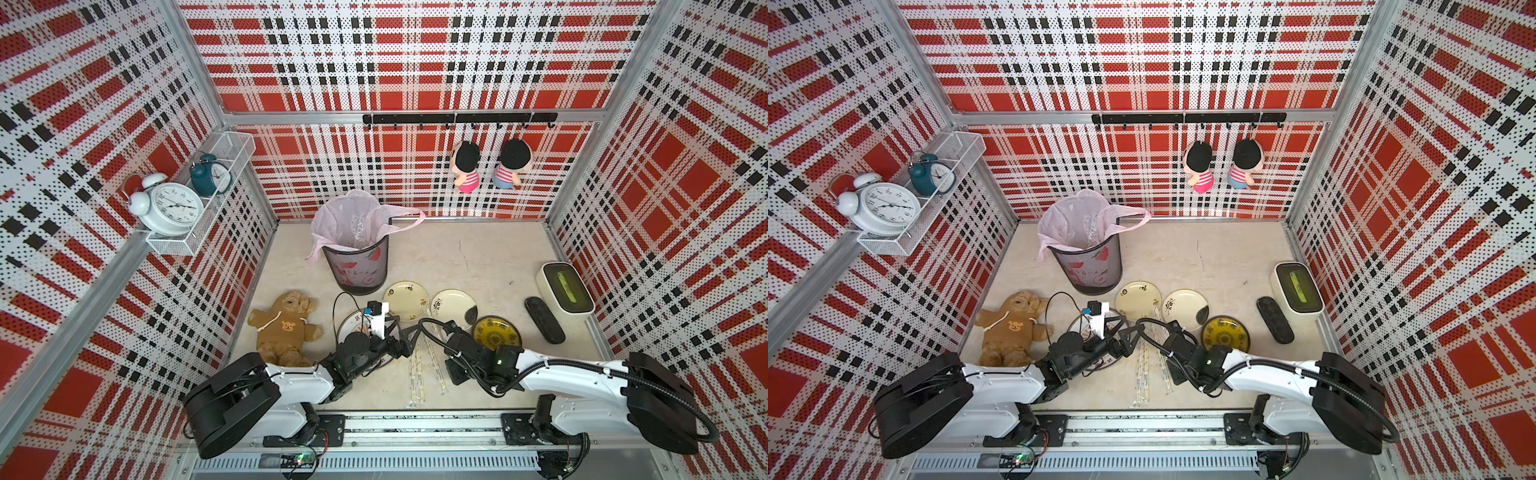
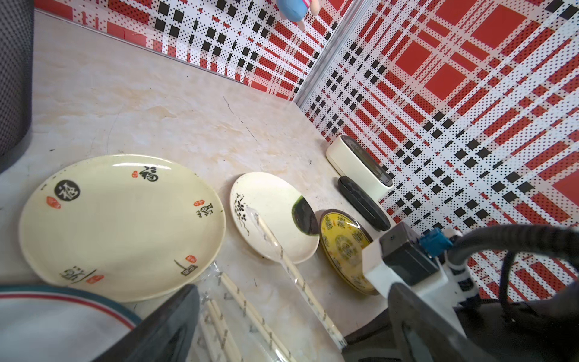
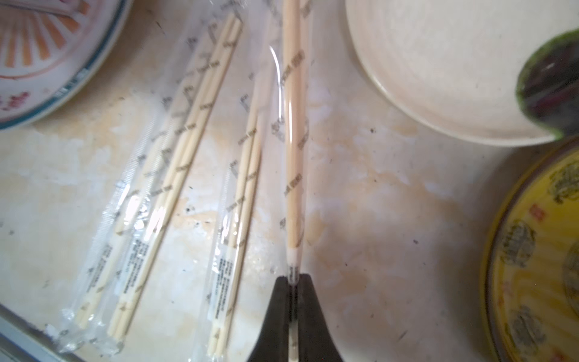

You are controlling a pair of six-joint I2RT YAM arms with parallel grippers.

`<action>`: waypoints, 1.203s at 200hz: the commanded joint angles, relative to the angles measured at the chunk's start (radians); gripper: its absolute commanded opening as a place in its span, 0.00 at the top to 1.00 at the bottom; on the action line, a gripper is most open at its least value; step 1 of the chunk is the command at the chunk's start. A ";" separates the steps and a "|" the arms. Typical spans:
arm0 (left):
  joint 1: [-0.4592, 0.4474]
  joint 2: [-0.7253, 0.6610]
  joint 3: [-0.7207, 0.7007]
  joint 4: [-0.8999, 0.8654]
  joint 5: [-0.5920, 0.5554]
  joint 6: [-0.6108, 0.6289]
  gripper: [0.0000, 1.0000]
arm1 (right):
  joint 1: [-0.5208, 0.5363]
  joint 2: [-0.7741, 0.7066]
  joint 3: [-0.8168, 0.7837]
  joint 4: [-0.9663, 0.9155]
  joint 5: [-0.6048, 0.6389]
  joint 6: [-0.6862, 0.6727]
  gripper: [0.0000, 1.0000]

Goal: Remove the packaging of disposable chopsticks
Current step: Pick up the disposable chopsticks from the center of the board, then remove the packet bag from the disposable chopsticks.

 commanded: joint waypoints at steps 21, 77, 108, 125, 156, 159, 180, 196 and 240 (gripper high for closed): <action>-0.011 0.077 0.079 0.129 -0.018 -0.030 0.06 | -0.044 -0.085 -0.069 0.281 0.016 -0.133 1.00; -0.005 0.156 0.214 0.132 0.000 0.030 0.20 | -0.101 -0.189 -0.186 0.534 -0.065 -0.274 1.00; -0.005 0.196 0.266 0.130 -0.042 0.029 0.30 | -0.100 -0.252 -0.230 0.594 -0.076 -0.318 1.00; -0.006 0.211 0.285 0.130 -0.052 0.028 0.35 | -0.101 -0.267 -0.239 0.607 -0.074 -0.334 1.00; -0.011 0.221 0.294 0.160 -0.054 0.026 0.50 | -0.101 -0.261 -0.249 0.638 -0.064 -0.348 1.00; -0.013 0.221 0.294 0.161 -0.055 0.026 0.52 | -0.101 -0.260 -0.250 0.641 -0.061 -0.350 1.00; -0.017 0.218 0.296 0.162 -0.063 0.029 0.60 | -0.100 -0.257 -0.257 0.666 -0.063 -0.357 1.00; -0.018 0.216 0.299 0.161 -0.064 0.030 0.68 | -0.100 -0.255 -0.256 0.673 -0.064 -0.359 1.00; -0.021 0.221 0.313 0.155 -0.053 0.027 0.78 | -0.100 -0.253 -0.261 0.688 -0.067 -0.359 1.00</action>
